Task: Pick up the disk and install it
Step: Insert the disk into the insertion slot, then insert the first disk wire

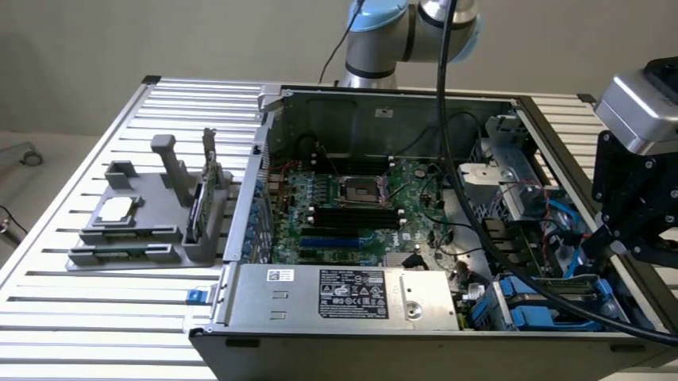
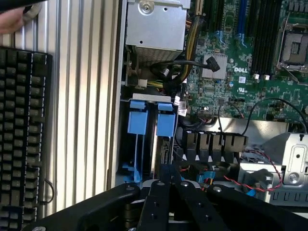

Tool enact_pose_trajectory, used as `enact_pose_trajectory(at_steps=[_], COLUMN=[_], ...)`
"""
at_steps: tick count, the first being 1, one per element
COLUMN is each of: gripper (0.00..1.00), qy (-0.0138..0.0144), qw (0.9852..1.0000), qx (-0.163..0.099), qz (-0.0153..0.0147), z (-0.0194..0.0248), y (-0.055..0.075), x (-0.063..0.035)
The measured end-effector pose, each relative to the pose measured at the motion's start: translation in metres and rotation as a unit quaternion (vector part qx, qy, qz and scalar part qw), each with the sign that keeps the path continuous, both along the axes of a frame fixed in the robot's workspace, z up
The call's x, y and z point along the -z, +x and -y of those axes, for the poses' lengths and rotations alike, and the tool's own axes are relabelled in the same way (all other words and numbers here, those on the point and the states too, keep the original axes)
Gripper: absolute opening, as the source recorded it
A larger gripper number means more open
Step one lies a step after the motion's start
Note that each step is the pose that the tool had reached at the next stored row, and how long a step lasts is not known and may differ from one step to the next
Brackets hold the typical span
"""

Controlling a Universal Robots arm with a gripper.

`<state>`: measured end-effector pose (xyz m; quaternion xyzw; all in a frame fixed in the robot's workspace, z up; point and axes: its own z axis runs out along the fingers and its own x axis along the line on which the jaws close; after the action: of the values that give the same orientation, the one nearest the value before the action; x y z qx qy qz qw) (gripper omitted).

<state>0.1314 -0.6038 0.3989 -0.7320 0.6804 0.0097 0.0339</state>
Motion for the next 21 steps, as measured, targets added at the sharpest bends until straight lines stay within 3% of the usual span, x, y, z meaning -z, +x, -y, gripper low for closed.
enact_pose_trajectory(at_steps=[15,21], gripper=[0.11,0.11], qy=[-0.0001,-0.0002], qw=[1.0000,0.9993], qx=[0.000,0.036], qz=[0.0000,0.0003], z=[0.0000,-0.0001], y=[0.0000,-0.0002], x=[0.0001,0.0000])
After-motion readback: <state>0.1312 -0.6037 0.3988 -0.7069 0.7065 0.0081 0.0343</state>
